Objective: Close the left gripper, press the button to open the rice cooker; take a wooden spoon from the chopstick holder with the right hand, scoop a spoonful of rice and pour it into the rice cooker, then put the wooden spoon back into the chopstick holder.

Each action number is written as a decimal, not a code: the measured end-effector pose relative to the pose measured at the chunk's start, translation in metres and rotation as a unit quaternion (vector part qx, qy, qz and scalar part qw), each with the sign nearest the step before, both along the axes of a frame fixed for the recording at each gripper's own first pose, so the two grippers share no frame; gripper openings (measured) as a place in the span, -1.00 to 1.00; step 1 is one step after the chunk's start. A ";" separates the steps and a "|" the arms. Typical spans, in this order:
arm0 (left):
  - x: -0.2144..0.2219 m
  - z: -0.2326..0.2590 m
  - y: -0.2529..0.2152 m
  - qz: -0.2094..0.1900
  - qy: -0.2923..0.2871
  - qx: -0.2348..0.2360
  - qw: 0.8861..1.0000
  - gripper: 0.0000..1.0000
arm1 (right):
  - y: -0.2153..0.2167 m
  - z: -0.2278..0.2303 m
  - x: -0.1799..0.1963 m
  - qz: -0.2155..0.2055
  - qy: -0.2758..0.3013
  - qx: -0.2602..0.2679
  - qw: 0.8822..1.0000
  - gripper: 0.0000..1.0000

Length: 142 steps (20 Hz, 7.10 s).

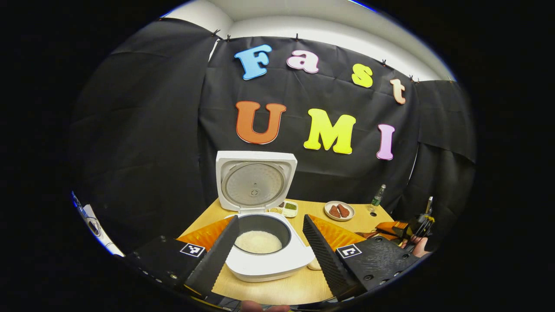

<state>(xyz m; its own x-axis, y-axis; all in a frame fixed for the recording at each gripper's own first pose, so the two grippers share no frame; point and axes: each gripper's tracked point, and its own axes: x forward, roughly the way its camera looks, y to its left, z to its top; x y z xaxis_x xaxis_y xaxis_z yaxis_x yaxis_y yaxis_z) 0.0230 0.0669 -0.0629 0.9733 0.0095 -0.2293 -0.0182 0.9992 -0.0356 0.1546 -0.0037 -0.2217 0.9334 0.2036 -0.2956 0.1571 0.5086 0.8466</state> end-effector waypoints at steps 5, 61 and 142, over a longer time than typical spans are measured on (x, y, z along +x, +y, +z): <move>-0.017 -0.002 0.019 0.011 -0.006 0.024 1.000 0.89 | 0.061 0.063 0.015 0.043 -0.051 0.009 0.998 -0.74; -0.064 0.001 0.075 0.094 -0.082 -0.025 0.992 0.89 | 0.287 0.151 0.023 0.297 -0.207 -0.403 0.841 -0.74; 0.238 0.100 0.060 0.101 -0.092 0.072 0.988 0.88 | -0.124 0.135 -0.069 -0.084 -0.052 -0.477 0.873 0.98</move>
